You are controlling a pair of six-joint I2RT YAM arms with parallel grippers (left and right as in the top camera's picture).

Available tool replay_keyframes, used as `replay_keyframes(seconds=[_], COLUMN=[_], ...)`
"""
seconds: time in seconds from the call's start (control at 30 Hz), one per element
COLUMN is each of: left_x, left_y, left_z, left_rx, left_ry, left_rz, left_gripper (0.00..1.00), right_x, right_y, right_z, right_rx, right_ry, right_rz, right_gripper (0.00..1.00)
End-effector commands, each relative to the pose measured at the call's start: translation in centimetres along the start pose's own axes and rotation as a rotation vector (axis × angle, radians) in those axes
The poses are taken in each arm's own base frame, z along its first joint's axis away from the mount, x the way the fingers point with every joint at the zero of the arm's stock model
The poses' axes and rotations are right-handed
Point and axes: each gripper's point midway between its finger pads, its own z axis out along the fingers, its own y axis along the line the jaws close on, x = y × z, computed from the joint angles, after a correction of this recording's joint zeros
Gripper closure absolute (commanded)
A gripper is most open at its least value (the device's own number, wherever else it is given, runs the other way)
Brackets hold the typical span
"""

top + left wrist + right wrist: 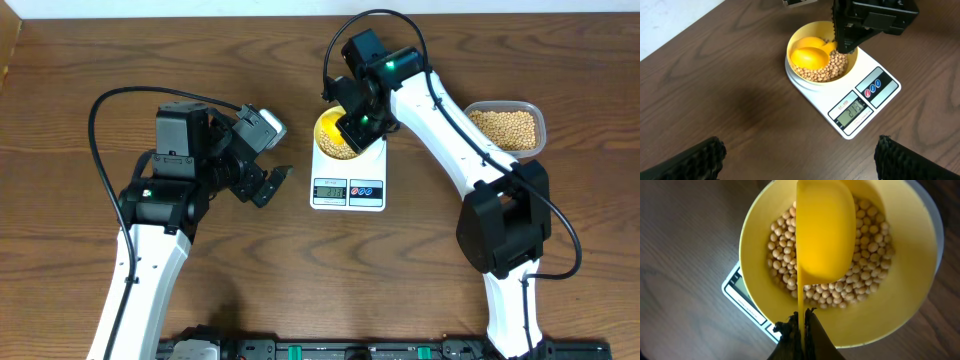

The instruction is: Scoop item into bowl and weigh 50g on scale

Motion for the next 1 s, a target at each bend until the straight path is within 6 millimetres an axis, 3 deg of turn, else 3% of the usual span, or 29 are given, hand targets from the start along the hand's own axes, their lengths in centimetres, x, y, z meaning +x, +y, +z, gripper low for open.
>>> replay_keyframes(seconds=[0.0,0.47,0.67,0.97], left_x=[0.4,0.4,0.4,0.4], left_y=[0.1,0.1,0.1,0.1], left_z=[0.0,0.0,0.0,0.0], left_rx=[-0.008,-0.008,-0.008,-0.008], left_ry=[0.007,0.007,0.007,0.007], left_rz=[-0.017,-0.017,-0.017,-0.017], left_gripper=[0.03,0.03,0.03,0.03], right_x=[0.1,-0.5,-0.5,-0.8], right_y=[0.3,2.0,0.6,-1.5], right_z=[0.4,-0.6,-1.3,-4.7], right_rx=[-0.035,-0.207,-0.225,-0.264], right_ry=[0.011,-0.037,-0.056,-0.147], right_rz=[-0.003,0.028,0.067,0.120], right_gripper=[0.99,0.99,0.99,0.99])
